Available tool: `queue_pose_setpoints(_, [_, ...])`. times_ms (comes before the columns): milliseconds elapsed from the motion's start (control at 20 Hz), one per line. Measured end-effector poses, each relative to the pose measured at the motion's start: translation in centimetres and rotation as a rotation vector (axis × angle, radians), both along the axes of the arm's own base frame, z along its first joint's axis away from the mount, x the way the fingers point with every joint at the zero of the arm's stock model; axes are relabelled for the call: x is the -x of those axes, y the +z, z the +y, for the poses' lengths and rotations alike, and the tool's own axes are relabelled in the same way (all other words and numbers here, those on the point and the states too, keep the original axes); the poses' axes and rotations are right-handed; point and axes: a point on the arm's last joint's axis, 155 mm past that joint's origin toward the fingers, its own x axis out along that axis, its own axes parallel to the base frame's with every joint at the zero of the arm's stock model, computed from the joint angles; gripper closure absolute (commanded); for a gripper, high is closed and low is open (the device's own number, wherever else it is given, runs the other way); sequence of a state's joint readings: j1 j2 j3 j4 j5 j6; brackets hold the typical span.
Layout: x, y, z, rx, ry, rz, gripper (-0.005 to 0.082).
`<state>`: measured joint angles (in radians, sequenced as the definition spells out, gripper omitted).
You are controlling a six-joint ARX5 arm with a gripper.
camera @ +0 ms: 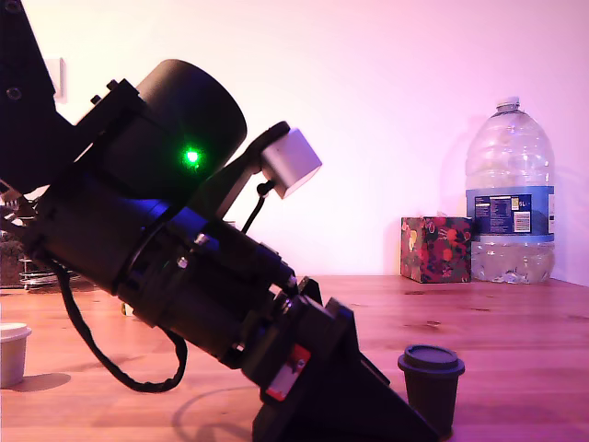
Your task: Pick up the coffee capsules from the table one by one and drop them inside the nearest coffee cup
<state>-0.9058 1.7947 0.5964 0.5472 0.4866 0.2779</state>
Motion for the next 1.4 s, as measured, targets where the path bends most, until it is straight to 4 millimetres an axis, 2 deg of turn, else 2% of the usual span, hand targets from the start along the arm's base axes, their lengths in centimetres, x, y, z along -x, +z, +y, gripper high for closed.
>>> queue_pose_setpoints(650, [-1.7, 0.5, -0.1, 0.015, 0.077, -0.028, 0.0075])
queue_pose_setpoints(850, [-2.6, 0.2, -1.3, 0.011, 0.078, -0.026, 0.0075])
queue_pose_setpoints(1200, [-2.7, -0.4, -2.7, -0.030, 0.063, 0.003, 0.0079])
queue_pose_setpoints(1400, [-2.9, -0.6, -2.9, -0.049, 0.064, 0.015, 0.0170])
